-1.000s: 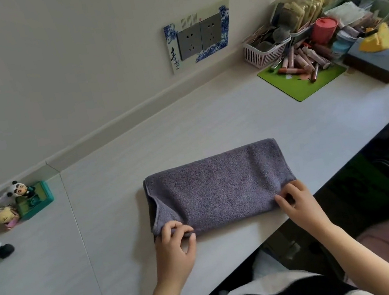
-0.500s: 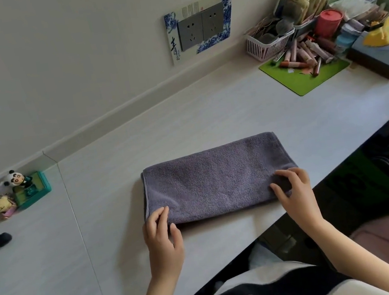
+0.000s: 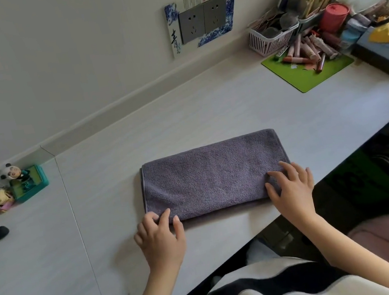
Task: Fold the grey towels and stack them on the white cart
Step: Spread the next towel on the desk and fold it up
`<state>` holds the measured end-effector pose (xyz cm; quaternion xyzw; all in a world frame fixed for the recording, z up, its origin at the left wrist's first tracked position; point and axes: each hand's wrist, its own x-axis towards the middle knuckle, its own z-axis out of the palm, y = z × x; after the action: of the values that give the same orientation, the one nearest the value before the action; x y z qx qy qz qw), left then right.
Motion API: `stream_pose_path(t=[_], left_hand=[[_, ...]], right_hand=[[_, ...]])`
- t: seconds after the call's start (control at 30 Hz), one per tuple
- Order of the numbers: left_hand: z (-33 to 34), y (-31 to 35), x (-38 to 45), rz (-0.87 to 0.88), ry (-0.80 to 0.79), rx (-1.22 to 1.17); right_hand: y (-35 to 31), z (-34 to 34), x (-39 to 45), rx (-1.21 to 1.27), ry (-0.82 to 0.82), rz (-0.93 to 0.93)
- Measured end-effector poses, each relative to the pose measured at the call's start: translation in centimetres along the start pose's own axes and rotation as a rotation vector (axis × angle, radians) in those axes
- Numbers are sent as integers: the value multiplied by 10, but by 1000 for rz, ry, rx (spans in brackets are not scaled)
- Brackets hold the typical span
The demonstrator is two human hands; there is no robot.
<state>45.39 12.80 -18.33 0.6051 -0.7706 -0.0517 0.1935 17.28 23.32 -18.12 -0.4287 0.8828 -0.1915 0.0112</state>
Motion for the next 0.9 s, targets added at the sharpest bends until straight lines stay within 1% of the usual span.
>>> stream_pose_path(t=[0.13,0.23,0.3,0.37,0.47,0.53,0.6,0.8,0.9], left_hand=[[4,18,18,112,21,-53],[15,40,42,215,-35,-131],[27,56,62,266,-142,-83],[39,73,83,323,-288,12],[55,85,97,379,-426,129],[65,85,99,352,-442,200],[71,82,96,290,-420,229],[63,62,98,-31,-392,229],[53,45,102,-152,-419,220]], right_hand=[[-20,6,5,-13,-79,-96],[-44,16,17,17,-143,-188],[-63,24,27,18,-190,-260],[-80,34,39,37,-249,-321],[-90,46,52,56,-315,-375],[-82,51,65,-9,-321,-371],[-67,52,78,-60,-305,-306],[-32,46,98,-169,-243,-98],[-25,43,104,-188,-280,-12]])
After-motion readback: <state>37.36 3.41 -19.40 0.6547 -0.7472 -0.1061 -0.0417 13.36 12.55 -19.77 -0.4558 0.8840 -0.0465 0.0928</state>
